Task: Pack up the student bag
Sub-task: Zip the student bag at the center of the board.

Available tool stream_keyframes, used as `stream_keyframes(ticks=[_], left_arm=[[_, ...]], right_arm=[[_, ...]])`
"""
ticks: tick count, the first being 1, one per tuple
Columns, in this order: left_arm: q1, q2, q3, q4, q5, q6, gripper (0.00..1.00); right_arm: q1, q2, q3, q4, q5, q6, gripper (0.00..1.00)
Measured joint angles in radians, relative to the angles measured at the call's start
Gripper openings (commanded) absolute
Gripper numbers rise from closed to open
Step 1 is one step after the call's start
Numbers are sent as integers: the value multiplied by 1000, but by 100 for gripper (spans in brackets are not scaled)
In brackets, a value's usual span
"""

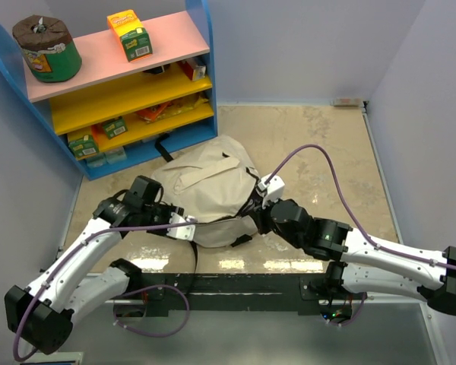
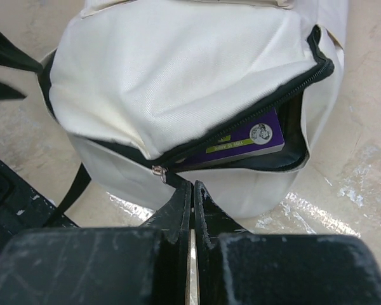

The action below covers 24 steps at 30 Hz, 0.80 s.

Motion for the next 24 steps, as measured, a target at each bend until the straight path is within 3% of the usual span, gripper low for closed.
stream_keyframes(ticks=[2,4,9,14,24], left_arm=[[14,10,40,-66,-13,-13,69],[23,34,114,-118,7,-45,74],[1,100,294,-78,179,-189,76],[-178,206,309,50,272,-389,84],[-279,374,282,273,235,-702,84]], right_arm=[[-3,-1,0,11,-5,-5,0],[-10,0,0,26,-19,-5,0],[-11,10,-3,72,-61,-3,0],[-11,11,-4,74,-68,-2,0],[-11,-27,-34,69,-67,27,0]])
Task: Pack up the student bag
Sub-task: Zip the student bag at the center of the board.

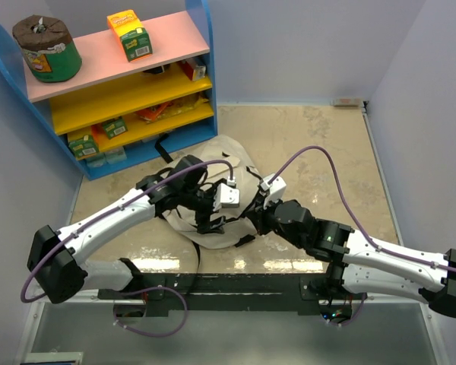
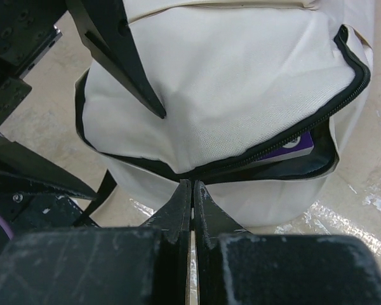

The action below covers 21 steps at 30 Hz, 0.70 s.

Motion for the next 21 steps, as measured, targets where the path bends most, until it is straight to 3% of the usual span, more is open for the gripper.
stream_keyframes(ticks=[3,9,12,13,16,21], left_arm=[[-49,5,-16,42,-42,-55,82],[-110,13,-71,103,-137,-128,62],[-128,13,-95,133,-204,-137,42],[-135,13,-105,146,-230,-138,22],[-145,13,-125,171,-296,-131,0],[-147,8,-127,168,-320,-98,0]], right_arm=[[0,0,-1,0,0,3,0],[0,0,-2,-2,0,5,0],[0,0,-2,-3,-1,8,0],[0,0,-3,-4,-2,9,0],[0,0,-5,-9,-3,16,0],[0,0,-13,-13,18,22,0]])
